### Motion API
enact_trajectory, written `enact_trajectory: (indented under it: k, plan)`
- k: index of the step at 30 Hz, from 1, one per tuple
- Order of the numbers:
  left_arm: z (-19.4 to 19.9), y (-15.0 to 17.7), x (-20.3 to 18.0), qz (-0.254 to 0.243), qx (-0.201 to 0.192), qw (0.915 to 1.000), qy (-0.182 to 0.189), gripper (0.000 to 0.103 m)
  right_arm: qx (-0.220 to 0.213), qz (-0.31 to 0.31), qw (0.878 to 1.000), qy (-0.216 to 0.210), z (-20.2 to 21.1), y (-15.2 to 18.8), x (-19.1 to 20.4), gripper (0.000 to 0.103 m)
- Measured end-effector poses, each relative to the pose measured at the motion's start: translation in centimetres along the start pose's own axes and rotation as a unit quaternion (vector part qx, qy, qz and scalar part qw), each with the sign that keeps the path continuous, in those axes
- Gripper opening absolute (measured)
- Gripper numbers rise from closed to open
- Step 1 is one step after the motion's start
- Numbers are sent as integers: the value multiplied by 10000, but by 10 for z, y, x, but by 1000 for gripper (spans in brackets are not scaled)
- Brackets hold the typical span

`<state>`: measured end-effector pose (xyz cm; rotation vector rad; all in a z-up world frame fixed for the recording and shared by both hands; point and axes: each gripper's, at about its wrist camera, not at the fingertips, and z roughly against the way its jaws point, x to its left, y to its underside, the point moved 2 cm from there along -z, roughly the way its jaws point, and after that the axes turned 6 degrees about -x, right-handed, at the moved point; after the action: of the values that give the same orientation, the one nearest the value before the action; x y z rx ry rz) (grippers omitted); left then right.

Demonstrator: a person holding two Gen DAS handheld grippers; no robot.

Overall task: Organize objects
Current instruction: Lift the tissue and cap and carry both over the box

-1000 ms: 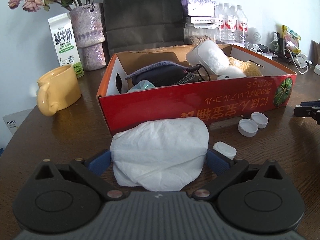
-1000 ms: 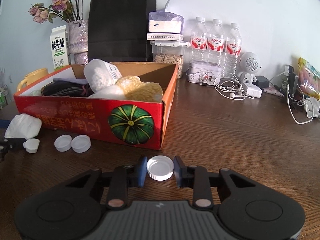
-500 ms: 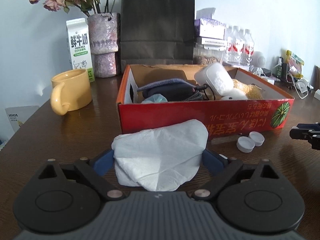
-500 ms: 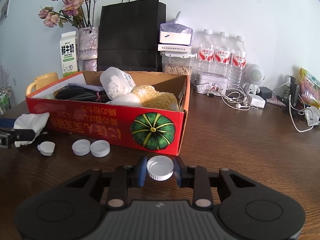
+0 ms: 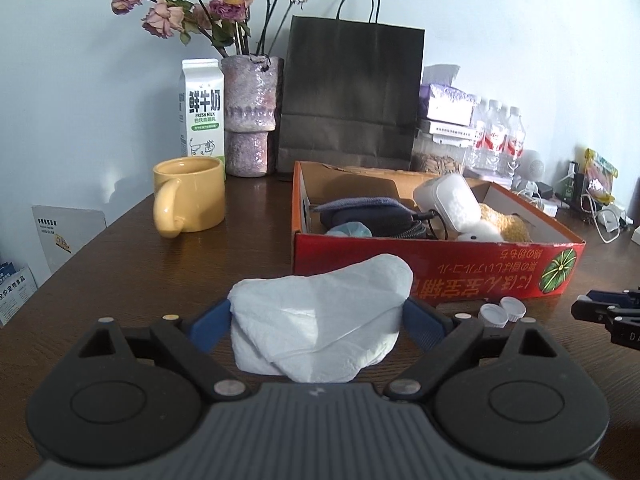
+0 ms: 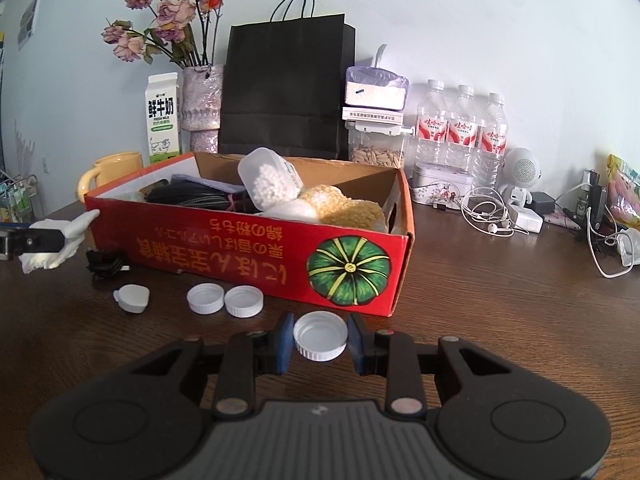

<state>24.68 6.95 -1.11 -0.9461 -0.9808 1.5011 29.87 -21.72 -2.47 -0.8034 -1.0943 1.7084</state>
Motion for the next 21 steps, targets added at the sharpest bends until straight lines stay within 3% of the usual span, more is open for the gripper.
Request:
enact_trajectory:
  k: [11, 21]
  plan:
    - [15, -28, -10, -74, -453, 9989, 136, 94, -315, 17, 9993, -204, 7, -18, 22, 27]
    - [-1, -67, -41, -229, -868, 9953, 362, 94, -634, 162, 9974, -313, -5, -57, 39, 27]
